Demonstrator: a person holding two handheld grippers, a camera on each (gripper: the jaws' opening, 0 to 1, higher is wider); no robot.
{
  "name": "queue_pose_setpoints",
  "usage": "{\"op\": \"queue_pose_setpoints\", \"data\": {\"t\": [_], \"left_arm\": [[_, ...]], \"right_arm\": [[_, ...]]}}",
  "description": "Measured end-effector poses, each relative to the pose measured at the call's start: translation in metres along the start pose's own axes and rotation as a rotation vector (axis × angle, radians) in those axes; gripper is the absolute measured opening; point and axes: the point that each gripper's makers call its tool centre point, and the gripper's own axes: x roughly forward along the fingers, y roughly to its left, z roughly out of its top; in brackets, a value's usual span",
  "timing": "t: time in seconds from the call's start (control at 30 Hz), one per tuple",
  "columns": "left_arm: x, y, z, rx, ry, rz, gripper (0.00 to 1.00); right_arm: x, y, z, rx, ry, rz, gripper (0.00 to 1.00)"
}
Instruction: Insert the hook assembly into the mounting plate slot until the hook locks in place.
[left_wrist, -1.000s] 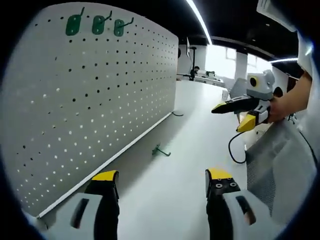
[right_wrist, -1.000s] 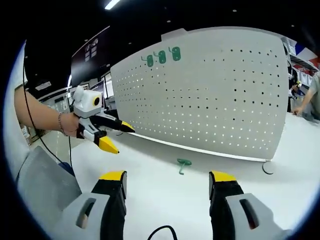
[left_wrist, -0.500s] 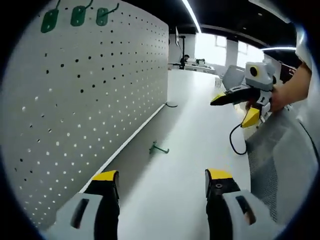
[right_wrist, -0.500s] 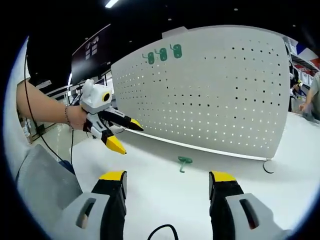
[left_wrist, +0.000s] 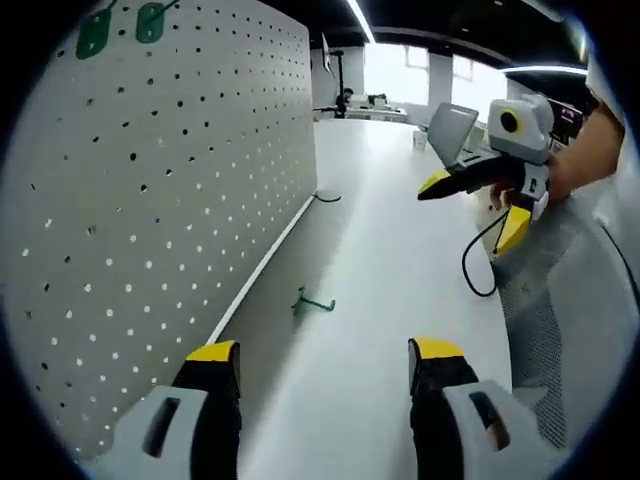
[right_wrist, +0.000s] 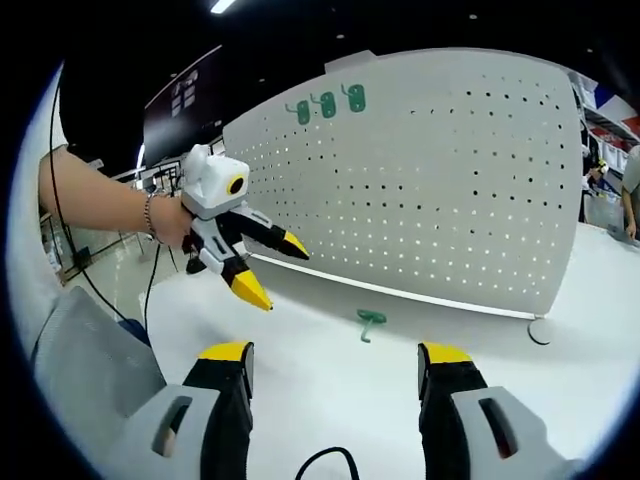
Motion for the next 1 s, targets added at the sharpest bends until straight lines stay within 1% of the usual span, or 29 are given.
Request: {"op": "queue_pose_setpoints", "data": {"t": [0.13,0.2,0.3,0.57,0.8,1.0], "left_arm": [[0.006,-0.001,0.003,0.041,0.021,-0.022,0.7],[0.009,-0.002,0.005,0.048,0.025,-0.035,0.7],[0.014,-0.004,0.004,0.089,0.053,-0.05,0.7],[0.024,-0.002,0.009,0.135,0.085,-0.08,0.7],[0.031,-0.004,0.008,0.195,0.129,-0.107,0.7],[0.038,-0.003,0.008,0.219,0.155,-0.126,0.7]], "right_arm": [[0.0,0.0,0.0,0.001,0.002,0.0,0.64],[0.0,-0.001,0.0,0.005,0.0,-0.004,0.64],[-0.001,-0.002,0.0,0.008,0.001,-0.006,0.64],[-0.001,-0.001,-0.001,0.008,0.006,-0.004,0.64],[-0.002,-0.003,-0.001,0.012,0.005,-0.008,0.64],[-0.002,-0.003,-0.001,0.014,0.006,-0.008,0.64]]}}
